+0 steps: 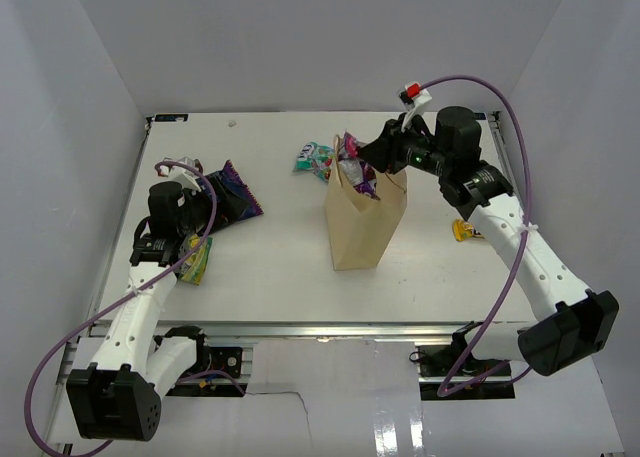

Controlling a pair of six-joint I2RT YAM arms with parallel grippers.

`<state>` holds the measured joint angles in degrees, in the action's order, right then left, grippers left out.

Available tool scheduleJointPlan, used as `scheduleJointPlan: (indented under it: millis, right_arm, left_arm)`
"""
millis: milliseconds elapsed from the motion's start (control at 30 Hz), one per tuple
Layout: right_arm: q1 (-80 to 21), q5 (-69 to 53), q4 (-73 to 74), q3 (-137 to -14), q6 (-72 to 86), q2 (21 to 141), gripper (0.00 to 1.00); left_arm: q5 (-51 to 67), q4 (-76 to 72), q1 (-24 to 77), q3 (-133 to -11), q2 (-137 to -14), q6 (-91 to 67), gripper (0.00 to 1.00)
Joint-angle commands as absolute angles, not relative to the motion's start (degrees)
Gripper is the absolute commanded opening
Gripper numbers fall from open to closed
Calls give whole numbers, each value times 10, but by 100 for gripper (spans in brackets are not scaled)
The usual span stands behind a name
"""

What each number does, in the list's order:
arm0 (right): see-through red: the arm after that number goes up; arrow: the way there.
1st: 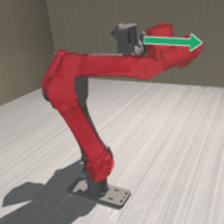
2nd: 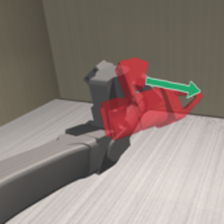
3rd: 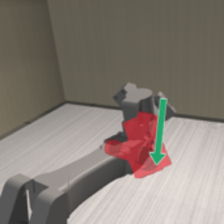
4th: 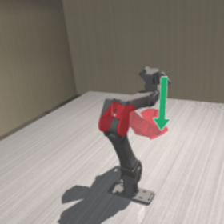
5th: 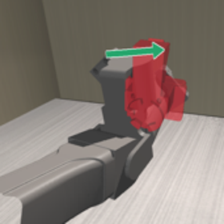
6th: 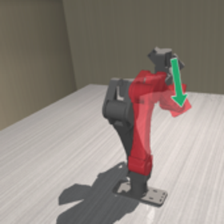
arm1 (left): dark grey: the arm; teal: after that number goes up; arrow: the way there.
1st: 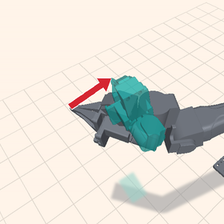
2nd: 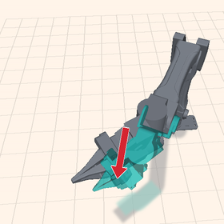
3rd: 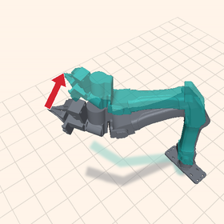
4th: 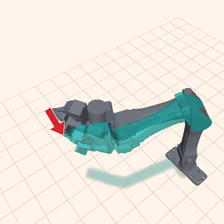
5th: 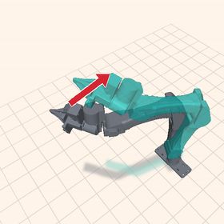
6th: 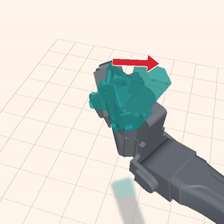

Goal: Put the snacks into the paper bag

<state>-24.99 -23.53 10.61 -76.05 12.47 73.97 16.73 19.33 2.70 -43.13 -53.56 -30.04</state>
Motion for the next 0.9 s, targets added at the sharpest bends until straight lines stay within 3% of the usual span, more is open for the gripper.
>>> scheduleJointPlan:
  millis: [0,33,100,300,500,633,867]
  right_arm:
    - [-258,-221,76,-766,98,732,34]
    - [-259,-219,76,-765,97,731,41]
    - [-262,-220,76,-764,94,732,44]
    - [-265,-228,76,-765,87,730,45]
    - [-265,-372,89,-819,-52,720,71]
    - [-260,-387,115,-842,-105,705,78]
    - [-199,-357,136,-815,-144,652,89]
  left_arm:
    - [158,195,26,-446,-519,-301,98]
    - [158,195,26,-446,-519,-301,98]
    - [157,196,26,-446,-520,-301,98]
    - [156,195,26,-447,-523,-300,98]
    - [76,231,26,-453,-540,-338,98]
    - [-31,296,25,-496,-611,-394,98]
    - [-95,350,-1,-636,-805,-378,98]
